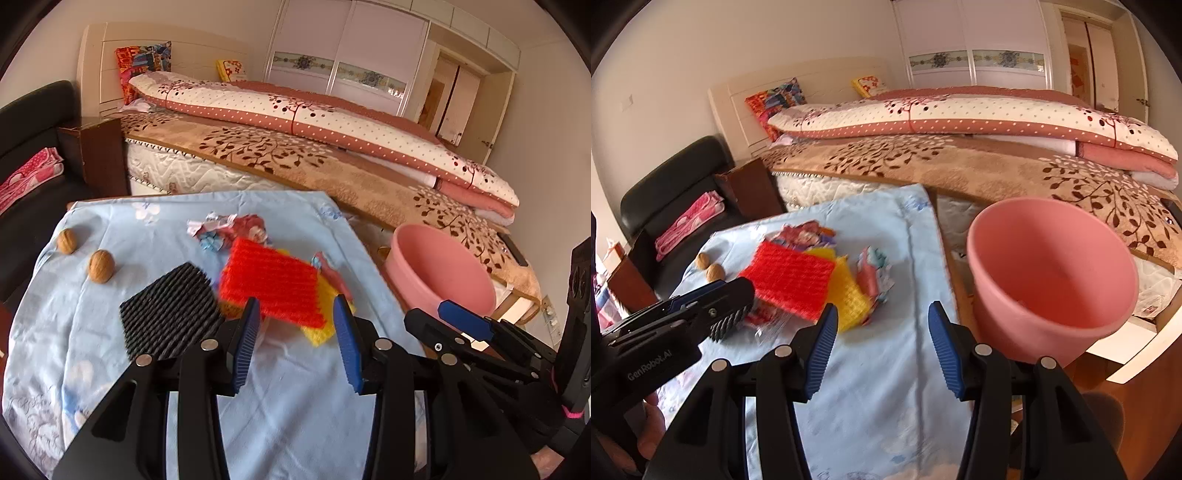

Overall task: Collect trash
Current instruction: 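Grasp the black mesh pad with the left gripper while the right gripper approaches the red foam net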

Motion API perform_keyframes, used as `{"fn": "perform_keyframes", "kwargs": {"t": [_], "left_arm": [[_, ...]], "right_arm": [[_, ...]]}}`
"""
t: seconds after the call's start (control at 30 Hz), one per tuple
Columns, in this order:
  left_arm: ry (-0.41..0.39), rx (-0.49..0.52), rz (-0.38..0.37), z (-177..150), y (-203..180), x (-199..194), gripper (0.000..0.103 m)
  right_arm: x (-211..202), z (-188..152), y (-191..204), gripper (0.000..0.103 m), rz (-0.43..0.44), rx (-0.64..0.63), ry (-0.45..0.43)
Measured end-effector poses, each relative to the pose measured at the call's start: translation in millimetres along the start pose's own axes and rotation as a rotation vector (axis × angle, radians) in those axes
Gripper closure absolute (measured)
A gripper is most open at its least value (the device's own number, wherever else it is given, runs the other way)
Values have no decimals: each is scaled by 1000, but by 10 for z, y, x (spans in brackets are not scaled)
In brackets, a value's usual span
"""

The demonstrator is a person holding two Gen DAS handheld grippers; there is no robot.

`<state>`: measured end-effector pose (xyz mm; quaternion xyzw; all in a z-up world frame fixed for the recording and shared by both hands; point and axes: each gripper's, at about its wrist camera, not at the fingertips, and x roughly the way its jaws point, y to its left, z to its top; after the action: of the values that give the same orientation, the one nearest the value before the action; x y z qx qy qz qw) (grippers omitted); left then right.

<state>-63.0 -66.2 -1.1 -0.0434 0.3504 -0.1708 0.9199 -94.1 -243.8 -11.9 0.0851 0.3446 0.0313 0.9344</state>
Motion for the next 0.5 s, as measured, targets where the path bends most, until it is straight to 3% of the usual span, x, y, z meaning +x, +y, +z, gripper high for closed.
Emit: {"fn": "perform_keyframes", "kwargs": {"t": [0.13,0.23,0.5], "left_arm": [[19,21,57,-50,-23,-41,62],[17,19,71,-75,2,-86,62],[39,-18,82,-131,120,-154,62]], "right_arm": [[-41,-41,75,51,18,-8,3],[-126,-71,145,40,14,-28,-18],[-265,-124,326,35,15,-72,-41]]}}
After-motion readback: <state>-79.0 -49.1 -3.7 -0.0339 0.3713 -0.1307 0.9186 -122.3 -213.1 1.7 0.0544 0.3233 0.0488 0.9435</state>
